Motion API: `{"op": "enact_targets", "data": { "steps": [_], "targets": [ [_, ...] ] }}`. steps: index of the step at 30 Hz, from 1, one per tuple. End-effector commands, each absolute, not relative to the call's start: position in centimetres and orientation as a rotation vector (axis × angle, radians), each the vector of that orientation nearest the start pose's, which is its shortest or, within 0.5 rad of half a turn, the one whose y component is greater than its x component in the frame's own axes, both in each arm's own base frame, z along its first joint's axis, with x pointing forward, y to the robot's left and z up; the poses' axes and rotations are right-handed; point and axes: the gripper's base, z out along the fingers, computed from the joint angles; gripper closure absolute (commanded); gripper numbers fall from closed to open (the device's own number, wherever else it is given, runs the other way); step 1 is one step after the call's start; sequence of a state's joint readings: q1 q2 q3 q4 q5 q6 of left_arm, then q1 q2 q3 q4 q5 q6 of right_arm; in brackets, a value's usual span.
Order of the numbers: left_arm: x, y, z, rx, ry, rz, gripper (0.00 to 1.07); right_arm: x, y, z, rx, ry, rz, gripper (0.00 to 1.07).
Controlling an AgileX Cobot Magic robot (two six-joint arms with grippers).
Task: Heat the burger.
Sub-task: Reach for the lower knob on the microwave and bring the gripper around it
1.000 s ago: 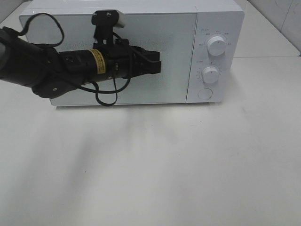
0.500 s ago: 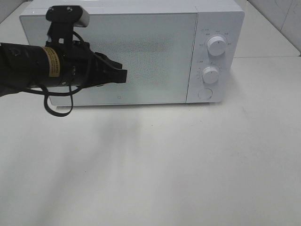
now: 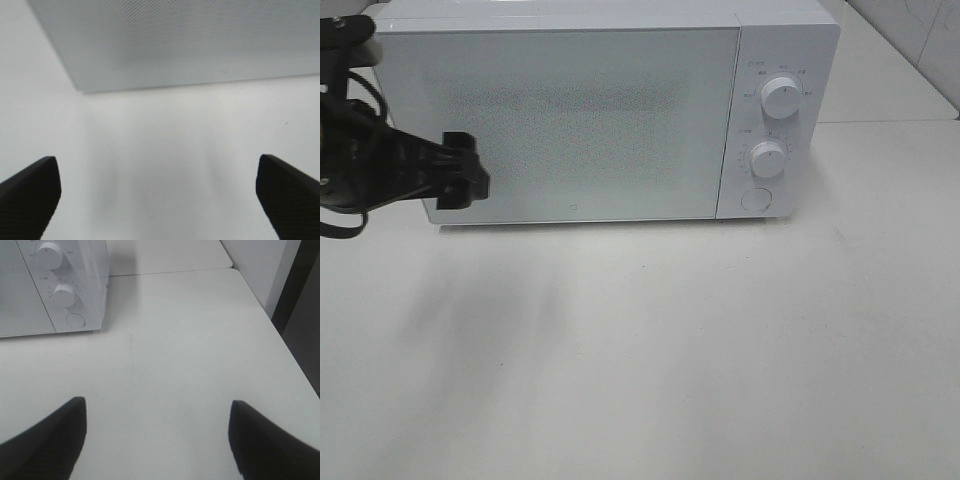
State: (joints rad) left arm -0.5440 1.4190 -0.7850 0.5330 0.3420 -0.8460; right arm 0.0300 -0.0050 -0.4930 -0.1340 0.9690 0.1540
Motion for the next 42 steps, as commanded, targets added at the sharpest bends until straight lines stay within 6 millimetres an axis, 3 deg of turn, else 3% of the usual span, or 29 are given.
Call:
{"op": "enact_targets", "data": {
  "steps": [1,7,11,14,16,17,19,23,25,30,32,33,35,42],
  "targets": [
    [22.8,-11.6,23.7,0.179,2.532,-0.082,0.04,-0.5,-1.0,28.3,0.125,1.914,-0.032,0.31],
    [20.0,-11.4,23.9,0.450,2.720,-0.103,0.04,-0.5,-1.0,28.3,0.125,1.914,-0.032,0.31],
    [19.1,-10.9,24.0,0.506,2.796,-0.136,0.04,-0.5,-1.0,28.3,0.125,1.914,-0.032,0.31],
    [19.2,-9.5,24.4,0.463,2.817,-0.126,0.04,-0.5,-1.0,28.3,0.125,1.914,-0.032,0.31],
    [19.3,-6.5,25.2,0.345,2.839,-0.097,0.04,-0.5,-1.0,28.3,0.125,1.914,-0.032,0.31],
    [19.3,-6.5,25.2,0.345,2.839,-0.097,0.04,-0.5,-1.0,28.3,0.125,1.914,-0.032,0.31],
    [19.0,-4.0,25.9,0.251,2.850,-0.082,0.04,-0.5,-1.0,28.3,0.125,1.914,-0.032,0.31],
    [18.4,-2.0,26.7,0.141,2.841,-0.086,0.04,-0.5,-1.0,28.3,0.125,1.914,-0.032,0.31],
    [17.5,-0.6,28.0,-0.007,2.771,-0.120,0.04,-0.5,-1.0,28.3,0.125,1.914,-0.032,0.31],
    [16.0,0.0,29.2,-0.083,2.723,-0.139,0.04,-0.5,-1.0,28.3,0.125,1.914,-0.032,0.31],
    [14.1,0.1,30.3,-0.084,2.686,-0.122,0.04,-0.5,-1.0,28.3,0.125,1.914,-0.032,0.31],
    [14.1,0.1,30.3,-0.084,2.686,-0.122,0.04,-0.5,-1.0,28.3,0.125,1.914,-0.032,0.31],
    [11.8,0.1,31.5,-0.067,2.597,-0.086,0.04,-0.5,-1.0,28.3,0.125,1.914,-0.032,0.31],
    [8.3,-0.2,31.9,-0.056,2.476,-0.076,0.04,-0.5,-1.0,28.3,0.125,1.914,-0.032,0.31]
  ]
}}
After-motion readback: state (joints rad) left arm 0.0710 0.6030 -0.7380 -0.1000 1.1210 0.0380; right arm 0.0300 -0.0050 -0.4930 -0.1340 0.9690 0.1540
